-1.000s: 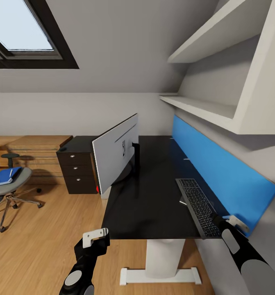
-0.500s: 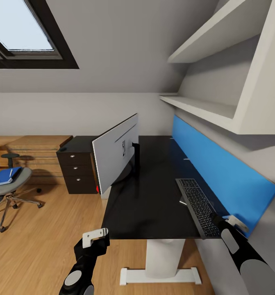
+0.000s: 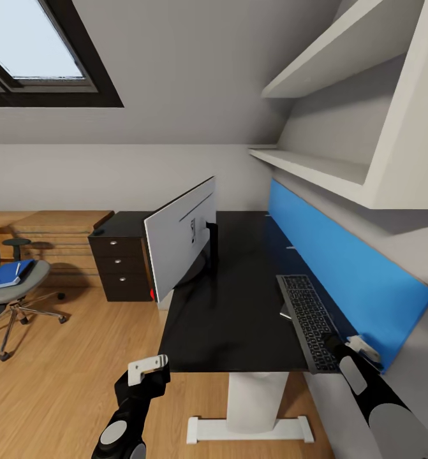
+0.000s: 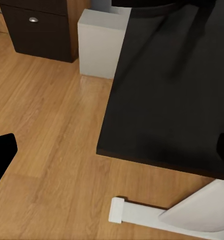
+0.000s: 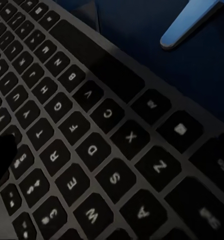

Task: In the bedroom, organize the workspace by keeping the computer under the desk, ensuring the monitor is on the desk, placing the keyboard on the desk next to the monitor, placing the mouse on the desk next to the keyboard, moving the folder from the swivel chair onto the desk next to the mouse, stacking the notebook on top of the folder with the pen on top of the notebook, and positioning the swivel chair next to the desk.

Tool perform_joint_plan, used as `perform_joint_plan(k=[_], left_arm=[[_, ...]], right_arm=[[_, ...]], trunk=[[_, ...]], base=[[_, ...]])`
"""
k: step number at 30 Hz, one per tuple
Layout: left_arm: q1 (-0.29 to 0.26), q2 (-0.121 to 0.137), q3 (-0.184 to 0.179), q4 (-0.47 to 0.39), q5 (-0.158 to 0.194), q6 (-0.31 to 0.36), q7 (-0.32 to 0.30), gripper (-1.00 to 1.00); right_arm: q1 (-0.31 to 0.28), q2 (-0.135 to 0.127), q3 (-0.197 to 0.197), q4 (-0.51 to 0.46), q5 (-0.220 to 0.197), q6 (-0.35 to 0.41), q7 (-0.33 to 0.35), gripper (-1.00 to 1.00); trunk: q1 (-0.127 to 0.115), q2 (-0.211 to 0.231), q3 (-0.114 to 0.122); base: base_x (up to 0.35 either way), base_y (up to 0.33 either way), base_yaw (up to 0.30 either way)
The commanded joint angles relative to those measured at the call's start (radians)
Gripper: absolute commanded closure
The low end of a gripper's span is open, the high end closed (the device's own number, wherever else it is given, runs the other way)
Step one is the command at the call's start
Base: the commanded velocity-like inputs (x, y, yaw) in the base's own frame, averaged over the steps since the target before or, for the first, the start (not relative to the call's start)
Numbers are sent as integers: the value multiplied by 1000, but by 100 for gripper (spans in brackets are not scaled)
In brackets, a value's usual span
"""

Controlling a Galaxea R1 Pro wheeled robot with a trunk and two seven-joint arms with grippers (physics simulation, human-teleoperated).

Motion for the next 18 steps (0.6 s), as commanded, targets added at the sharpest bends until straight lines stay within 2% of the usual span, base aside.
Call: perform_joint_plan(k=[1,15,18], left_arm=[[-1,0,-1,-1,8,3,11,-100],[-1,2,-3,3,8,3,16,-100],[-1,2,-4,4,8,3,16,-100]], right_arm=[[0,1,0,-2,-8,8,-4,-100],[0,3,0,-4,-8,12,-4,-100],[0,3,0,-4,-7,12,-4,-100]], trunk=[[0,-1,-1],[0,-1,-1],[0,-1,-1]], base=[[0,0,15],[6,-33,2],[1,-148,0]])
